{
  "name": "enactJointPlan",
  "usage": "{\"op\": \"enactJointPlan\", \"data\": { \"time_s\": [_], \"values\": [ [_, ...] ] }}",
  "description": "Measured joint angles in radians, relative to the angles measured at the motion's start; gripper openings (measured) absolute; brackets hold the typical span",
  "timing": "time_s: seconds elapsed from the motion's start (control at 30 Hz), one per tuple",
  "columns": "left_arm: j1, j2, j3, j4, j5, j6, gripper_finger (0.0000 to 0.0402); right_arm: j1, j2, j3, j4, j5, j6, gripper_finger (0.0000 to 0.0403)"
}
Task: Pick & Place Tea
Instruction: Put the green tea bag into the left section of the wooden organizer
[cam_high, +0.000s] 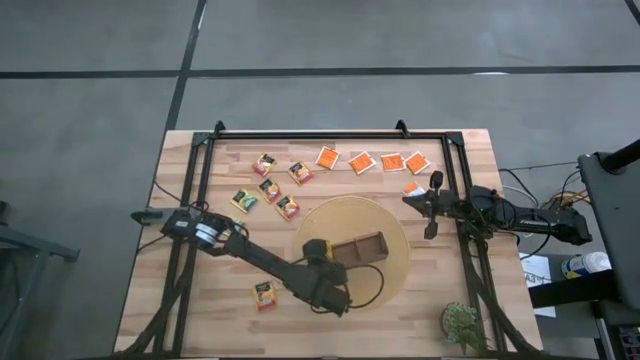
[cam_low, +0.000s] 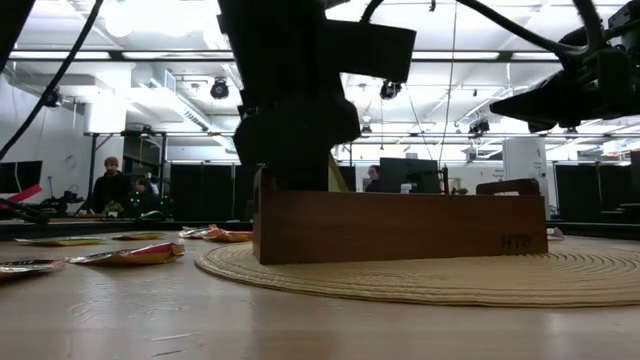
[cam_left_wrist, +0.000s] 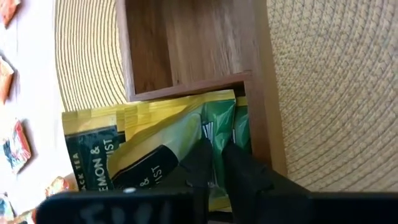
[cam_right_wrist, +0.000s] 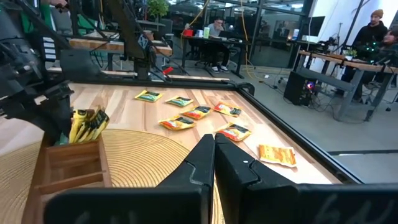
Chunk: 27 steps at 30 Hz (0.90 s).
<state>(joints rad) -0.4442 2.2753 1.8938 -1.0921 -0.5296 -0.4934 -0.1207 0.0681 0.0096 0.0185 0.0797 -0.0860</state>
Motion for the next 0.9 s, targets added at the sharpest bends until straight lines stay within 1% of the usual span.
{"op": "enactJointPlan", "data": {
  "time_s": [0.1, 0.27, 0.37, 0.57, 0.77, 0.9],
  "values": [
    [-0.005, 0.0, 0.023, -0.017, 0.015, 0.024, 0.008, 0.0, 0.0, 0.0, 0.0, 0.0, 0.0, 0.0009],
    [-0.009, 0.002, 0.062, -0.061, 0.032, 0.024, 0.0141, 0.0, 0.0, 0.0, 0.0, 0.0, 0.0, 0.0008],
    [-0.014, 0.002, 0.092, -0.076, 0.047, 0.003, 0.0165, 0.0, 0.0, 0.0, 0.0, 0.0, 0.0, 0.0008],
    [-0.024, 0.002, 0.161, -0.101, 0.088, -0.005, 0.0174, 0.0, 0.0, 0.0, 0.0, 0.0, 0.0, 0.0008],
    [-0.031, 0.002, 0.212, -0.131, 0.078, -0.005, 0.0174, 0.0, 0.0, 0.0, 0.0, 0.0, 0.0, 0.0009],
    [-0.032, 0.002, 0.214, -0.145, 0.064, -0.004, 0.0165, 0.0, 0.0, 0.0, 0.0, 0.0, 0.0, 0.0009]
  ]
}}
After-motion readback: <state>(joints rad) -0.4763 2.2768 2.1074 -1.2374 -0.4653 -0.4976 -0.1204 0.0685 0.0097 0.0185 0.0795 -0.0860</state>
